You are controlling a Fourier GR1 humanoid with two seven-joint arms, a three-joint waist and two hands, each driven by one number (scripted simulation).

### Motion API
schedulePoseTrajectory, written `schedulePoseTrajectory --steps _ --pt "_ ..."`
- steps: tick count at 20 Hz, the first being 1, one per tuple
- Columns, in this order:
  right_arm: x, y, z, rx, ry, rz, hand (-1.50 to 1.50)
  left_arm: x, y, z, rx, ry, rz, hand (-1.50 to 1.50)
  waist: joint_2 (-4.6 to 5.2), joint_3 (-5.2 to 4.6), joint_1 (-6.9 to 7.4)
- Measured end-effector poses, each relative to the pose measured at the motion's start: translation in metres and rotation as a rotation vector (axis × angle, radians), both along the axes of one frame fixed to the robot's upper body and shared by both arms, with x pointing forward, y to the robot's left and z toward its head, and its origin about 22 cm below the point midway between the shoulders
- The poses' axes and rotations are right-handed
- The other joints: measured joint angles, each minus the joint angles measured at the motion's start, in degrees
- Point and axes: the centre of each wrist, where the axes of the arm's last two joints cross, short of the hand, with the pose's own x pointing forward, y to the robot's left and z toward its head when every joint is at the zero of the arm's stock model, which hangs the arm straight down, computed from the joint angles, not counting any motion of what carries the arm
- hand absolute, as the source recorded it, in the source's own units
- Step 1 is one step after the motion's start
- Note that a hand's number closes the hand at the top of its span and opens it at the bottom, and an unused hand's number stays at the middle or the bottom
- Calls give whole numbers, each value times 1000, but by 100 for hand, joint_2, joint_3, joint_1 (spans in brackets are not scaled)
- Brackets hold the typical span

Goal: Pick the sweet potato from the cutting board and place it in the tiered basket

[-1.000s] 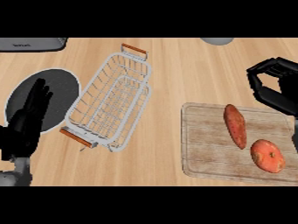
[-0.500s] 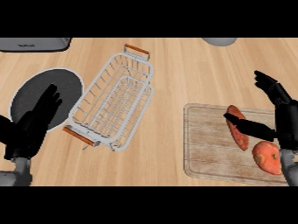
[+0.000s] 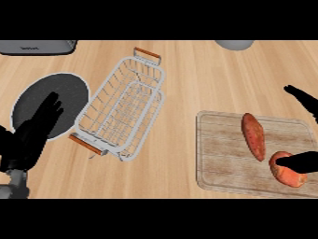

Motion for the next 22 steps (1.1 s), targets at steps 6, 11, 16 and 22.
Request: schedulePoseTrajectory --steps 6,11,16,22 --pt "-10 38 34 -135 239 40 -150 1 -6 0 -6 -5 -22 0 27 18 87" --pt "-10 74 41 -160 278 1 -150 4 -7 -1 -8 -9 -24 0 41 31 101" --pt "-2 84 17 -180 310 -55 -150 7 -8 2 -6 -12 -21 0 47 38 99" --pt "8 81 -22 -216 351 -108 -150 5 -3 1 -9 -14 -17 0 50 43 95"
